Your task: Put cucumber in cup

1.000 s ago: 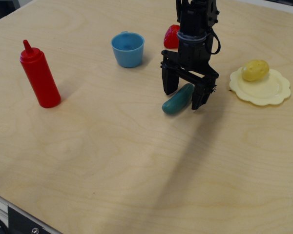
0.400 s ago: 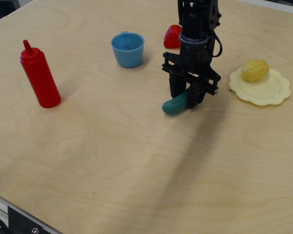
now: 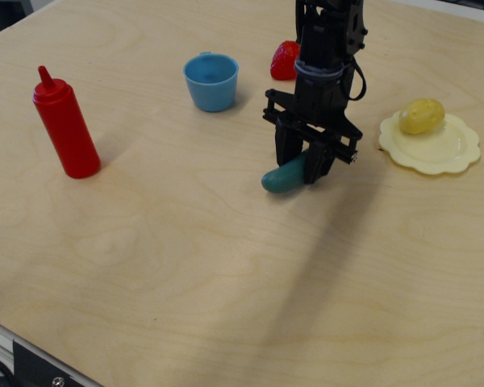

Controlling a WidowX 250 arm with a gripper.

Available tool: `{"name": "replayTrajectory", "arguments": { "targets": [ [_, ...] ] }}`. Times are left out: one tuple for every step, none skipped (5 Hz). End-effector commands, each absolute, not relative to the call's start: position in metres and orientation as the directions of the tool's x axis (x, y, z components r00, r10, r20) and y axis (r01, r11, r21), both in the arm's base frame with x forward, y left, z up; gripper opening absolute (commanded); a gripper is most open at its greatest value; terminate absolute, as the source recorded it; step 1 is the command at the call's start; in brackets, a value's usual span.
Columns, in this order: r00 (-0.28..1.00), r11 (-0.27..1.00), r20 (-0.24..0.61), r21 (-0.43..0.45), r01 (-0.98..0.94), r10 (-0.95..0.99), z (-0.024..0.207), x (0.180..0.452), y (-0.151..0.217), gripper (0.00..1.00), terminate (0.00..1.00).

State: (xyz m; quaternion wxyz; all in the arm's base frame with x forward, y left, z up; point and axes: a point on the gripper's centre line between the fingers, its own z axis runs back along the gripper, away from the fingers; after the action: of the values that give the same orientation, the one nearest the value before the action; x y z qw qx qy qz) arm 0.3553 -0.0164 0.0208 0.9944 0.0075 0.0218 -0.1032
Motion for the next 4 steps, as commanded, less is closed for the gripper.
{"name": "replayTrajectory", "arguments": {
  "targets": [
    [0.993, 0.998, 0.116, 0.065, 0.014, -0.021, 0.097, 0.372, 0.034, 0.00, 0.00],
    [0.992, 0.994, 0.115, 0.089, -0.071, 0.060, 0.102, 0.391, 0.063, 0.00, 0.00],
    [0.986, 0.988, 0.126, 0.090, -0.124, 0.112, 0.099, 0.405, 0.089, 0.00, 0.00],
    [0.978, 0.984, 0.166, 0.100, -0.145, 0.127, 0.095, 0.418, 0.111, 0.00, 0.00]
  ]
}}
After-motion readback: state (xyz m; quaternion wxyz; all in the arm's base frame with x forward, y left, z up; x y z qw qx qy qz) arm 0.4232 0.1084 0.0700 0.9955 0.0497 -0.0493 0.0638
